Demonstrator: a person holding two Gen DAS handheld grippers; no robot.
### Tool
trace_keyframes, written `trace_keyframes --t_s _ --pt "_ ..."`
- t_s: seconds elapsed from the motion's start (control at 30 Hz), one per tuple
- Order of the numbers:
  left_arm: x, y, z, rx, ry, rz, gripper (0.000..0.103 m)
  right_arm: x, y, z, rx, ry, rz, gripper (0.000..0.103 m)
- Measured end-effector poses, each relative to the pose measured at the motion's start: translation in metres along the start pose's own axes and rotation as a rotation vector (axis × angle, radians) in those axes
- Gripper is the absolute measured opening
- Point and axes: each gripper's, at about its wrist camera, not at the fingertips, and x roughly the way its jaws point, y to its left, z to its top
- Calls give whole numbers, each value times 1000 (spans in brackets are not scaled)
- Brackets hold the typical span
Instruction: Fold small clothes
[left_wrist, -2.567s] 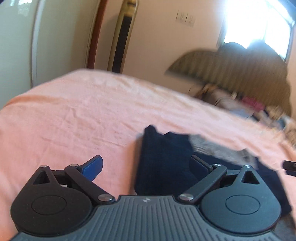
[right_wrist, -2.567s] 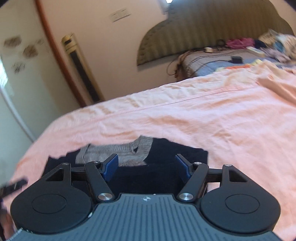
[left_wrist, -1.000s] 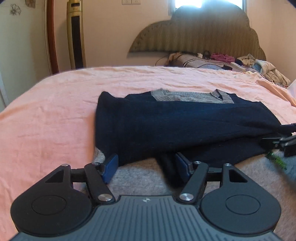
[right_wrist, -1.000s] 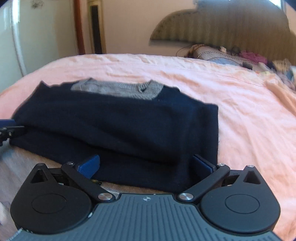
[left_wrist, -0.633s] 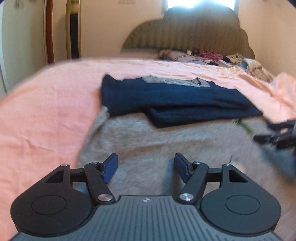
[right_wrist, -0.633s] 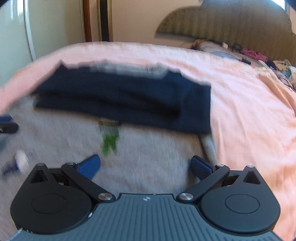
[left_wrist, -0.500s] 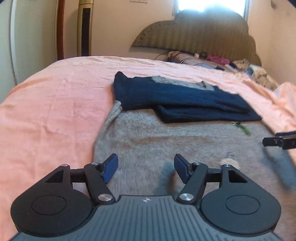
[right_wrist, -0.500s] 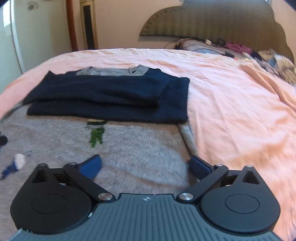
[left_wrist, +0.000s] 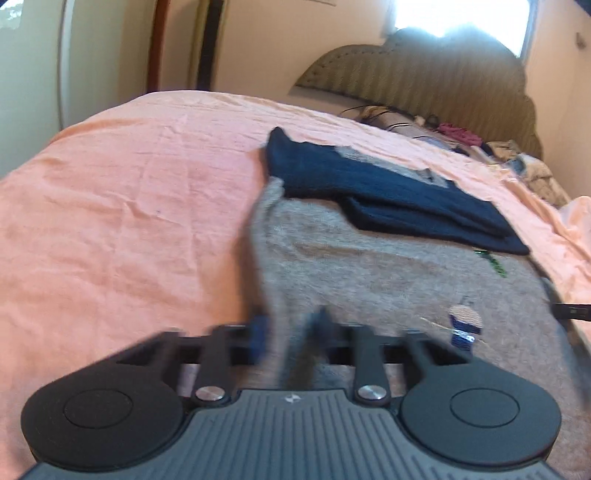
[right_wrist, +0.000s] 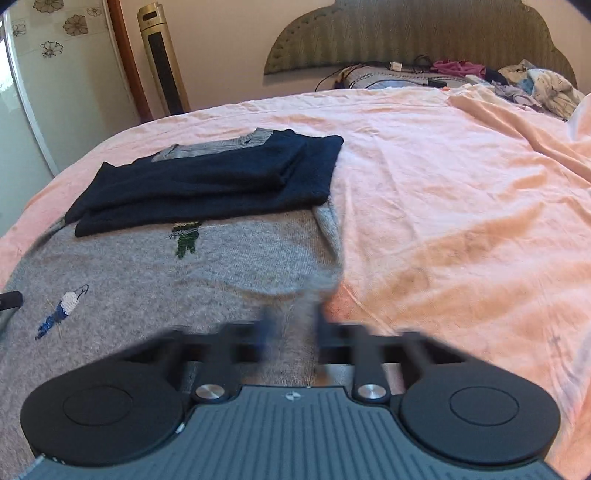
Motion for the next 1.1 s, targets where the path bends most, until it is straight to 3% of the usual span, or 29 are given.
trace_keyframes --t_s 0.1,0.17,0.33,0.37,0.4,0.43,0.47,0.5,0.53,0.57,0.63,0.67,0.7,0.83,0.93,0.97,1.0,1.03,1.07,1.1 --pt "-9 8 3 -36 -3 -6 5 -12 0 -1 -31 -35 -15 11" --pt "-21 14 3 -32 -31 -11 5 -17 -20 1 42 -61 -20 10" --pt "-14 31 -3 -53 12 -37 6 -11 -24 -10 87 -32 7 14" --pt "-16 33 -4 -75 13 -50 9 -12 -26 -8 128 -13 29 24" --pt "-19 37 -4 -104 25 -68 13 -15 -28 -7 164 3 62 44" --pt "-22 41 -5 -135 38 -92 17 -20 -29 -8 186 10 99 54" --pt "-25 44 -7 -161 43 -120 29 -26 -28 -11 193 10 123 71" --pt "-28 46 -11 -182 41 -146 39 -29 -27 -14 193 19 137 72" --pt "-30 46 -14 -193 38 -163 43 -28 -24 -18 183 40 144 72" --pt "-30 42 -16 -181 32 -161 44 -28 -19 -22 153 24 124 68" --pt "-28 30 -18 -124 9 -123 42 -26 -10 -23 67 18 63 36" --pt "-26 23 -17 -93 5 -87 21 -25 -12 -22 68 30 55 9" --pt "-23 20 -15 -80 18 -51 6 -26 -17 -20 82 34 74 8" --pt "-28 30 -17 -93 31 -58 5 -38 -50 -27 143 23 47 5" --pt "-30 30 -23 -71 5 -61 6 -39 -46 -34 150 4 65 6" --pt "-32 29 -24 -72 9 -63 7 -41 -45 -34 170 9 76 9" --pt "-37 30 -25 -76 16 -77 11 -44 -45 -36 207 23 105 25" --pt "-42 32 -27 -82 31 -98 14 -50 -46 -39 231 30 141 33" --pt "-48 35 -30 -91 45 -126 25 -57 -46 -43 244 40 184 54" --pt "-55 38 -35 -106 48 -155 38 -64 -45 -49 253 51 215 67"
